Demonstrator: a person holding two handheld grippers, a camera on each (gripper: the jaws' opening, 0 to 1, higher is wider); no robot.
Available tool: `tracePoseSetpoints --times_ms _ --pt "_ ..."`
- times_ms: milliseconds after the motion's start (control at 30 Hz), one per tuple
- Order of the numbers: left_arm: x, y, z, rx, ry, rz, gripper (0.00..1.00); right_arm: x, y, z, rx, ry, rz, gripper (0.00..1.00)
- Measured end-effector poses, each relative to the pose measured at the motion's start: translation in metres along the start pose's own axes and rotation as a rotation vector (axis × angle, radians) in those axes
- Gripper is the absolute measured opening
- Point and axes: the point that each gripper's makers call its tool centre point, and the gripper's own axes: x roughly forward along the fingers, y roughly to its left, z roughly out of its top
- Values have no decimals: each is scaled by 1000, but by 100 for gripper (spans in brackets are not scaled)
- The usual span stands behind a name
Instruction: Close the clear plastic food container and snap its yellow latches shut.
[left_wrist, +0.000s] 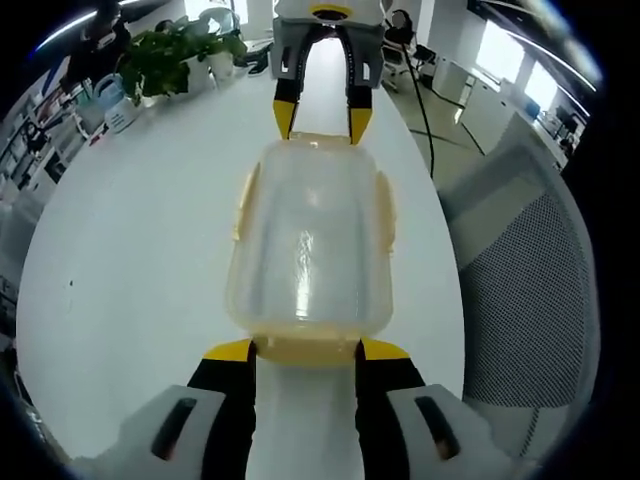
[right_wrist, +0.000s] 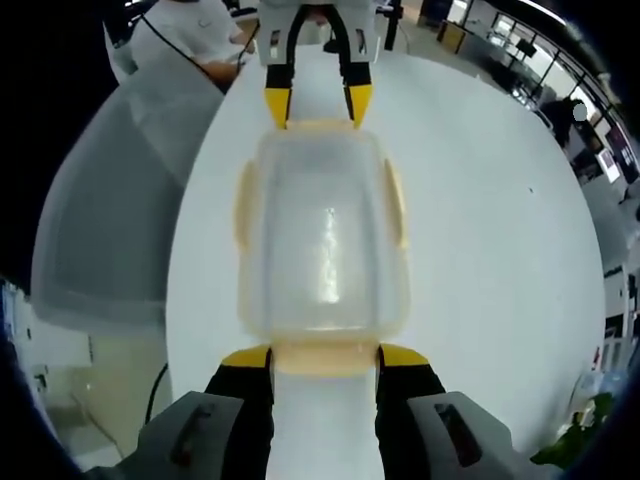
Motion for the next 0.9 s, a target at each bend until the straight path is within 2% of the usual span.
tracePoseSetpoints --times_ms 600,900 --pt "1 2 -1 5 -4 5 38 2 1 0 14 -31 -3 39" --pt "0 -1 0 -2 -6 -1 40 3 1 -2 -42 -14 -10 40"
